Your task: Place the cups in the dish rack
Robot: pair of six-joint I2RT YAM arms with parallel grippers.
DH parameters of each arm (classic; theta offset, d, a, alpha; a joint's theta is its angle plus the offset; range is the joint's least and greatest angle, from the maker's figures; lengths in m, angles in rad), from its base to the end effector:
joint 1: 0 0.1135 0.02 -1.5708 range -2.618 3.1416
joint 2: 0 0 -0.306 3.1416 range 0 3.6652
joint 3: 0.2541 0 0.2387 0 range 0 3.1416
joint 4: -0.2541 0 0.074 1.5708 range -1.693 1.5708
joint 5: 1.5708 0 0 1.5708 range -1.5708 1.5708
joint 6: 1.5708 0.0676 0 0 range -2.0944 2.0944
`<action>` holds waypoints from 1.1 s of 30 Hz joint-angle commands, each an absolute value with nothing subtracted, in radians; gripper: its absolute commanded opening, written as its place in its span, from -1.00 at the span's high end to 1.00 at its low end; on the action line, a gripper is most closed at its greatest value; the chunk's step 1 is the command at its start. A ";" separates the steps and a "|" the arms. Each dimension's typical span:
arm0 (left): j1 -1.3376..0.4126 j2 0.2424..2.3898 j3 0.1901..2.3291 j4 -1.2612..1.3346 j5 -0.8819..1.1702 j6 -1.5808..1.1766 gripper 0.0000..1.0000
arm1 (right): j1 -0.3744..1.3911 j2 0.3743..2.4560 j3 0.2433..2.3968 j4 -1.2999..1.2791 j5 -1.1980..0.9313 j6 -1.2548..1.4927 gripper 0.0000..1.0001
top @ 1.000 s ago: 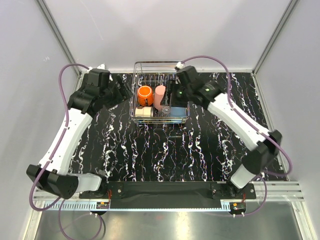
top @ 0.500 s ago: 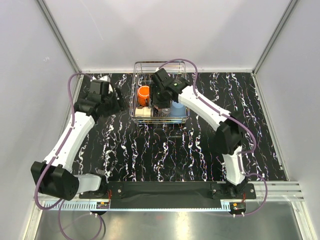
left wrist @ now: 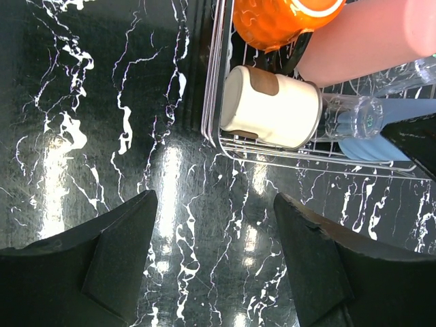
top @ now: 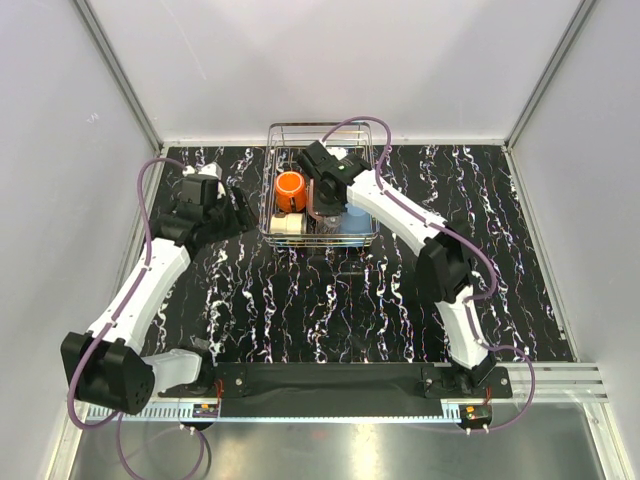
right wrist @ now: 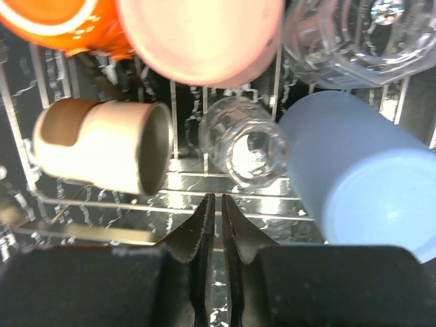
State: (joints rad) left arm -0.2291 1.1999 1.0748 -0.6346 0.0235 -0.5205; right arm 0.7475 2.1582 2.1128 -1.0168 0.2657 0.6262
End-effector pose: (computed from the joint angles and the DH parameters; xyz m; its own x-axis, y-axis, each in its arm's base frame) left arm 0.2416 -0.0580 0.3319 -0.7031 -0.3466 -0.6210 -0.1222 0.9191 -0.3746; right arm 0.3721 0.3207 0.2961 -0.8485 -0.0154 -0.5290 -0.0801 0.9918 0.0996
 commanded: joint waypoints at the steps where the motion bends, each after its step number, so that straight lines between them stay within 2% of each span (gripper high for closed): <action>1: -0.224 1.178 1.065 -0.560 0.038 -0.506 -0.48 | 0.750 2.178 2.161 -1.058 0.376 0.635 0.72; 17: -0.224 1.173 1.048 -0.552 0.046 -0.511 -0.48 | 0.741 2.212 2.129 -1.000 0.403 0.584 0.77; 33: -0.224 1.183 1.048 -0.557 0.040 -0.508 -0.49 | 0.736 2.283 2.169 -0.966 0.325 0.571 0.79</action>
